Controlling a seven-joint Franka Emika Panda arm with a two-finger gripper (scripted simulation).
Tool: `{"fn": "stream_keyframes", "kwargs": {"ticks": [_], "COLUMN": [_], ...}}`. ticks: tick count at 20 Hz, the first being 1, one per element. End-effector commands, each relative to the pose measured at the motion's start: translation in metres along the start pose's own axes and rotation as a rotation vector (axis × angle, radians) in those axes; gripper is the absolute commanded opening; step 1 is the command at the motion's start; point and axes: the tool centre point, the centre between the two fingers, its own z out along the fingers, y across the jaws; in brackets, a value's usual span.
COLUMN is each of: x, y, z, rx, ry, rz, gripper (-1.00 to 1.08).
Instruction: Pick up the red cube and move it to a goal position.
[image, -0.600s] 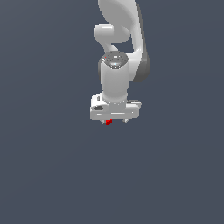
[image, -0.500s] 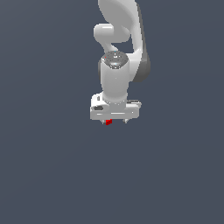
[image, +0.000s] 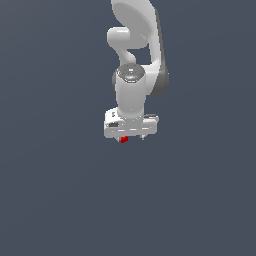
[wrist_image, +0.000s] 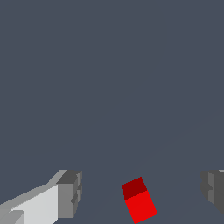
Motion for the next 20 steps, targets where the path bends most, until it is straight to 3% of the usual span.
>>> {"fn": "stream_keyframes", "kwargs": {"ticks": [1, 13, 20], "x": [-0.009, -0.074, -0.098], "y": [0.000, 0.011, 0.021], "z": [0.011, 0.088, 0.119], "rx": [0.001, 0.005, 0.005], "ry": [-0.004, -0.025, -0.033], "rz": [-0.033, -0.278, -0.377], "gripper": [1.00, 1.00, 1.00]}}
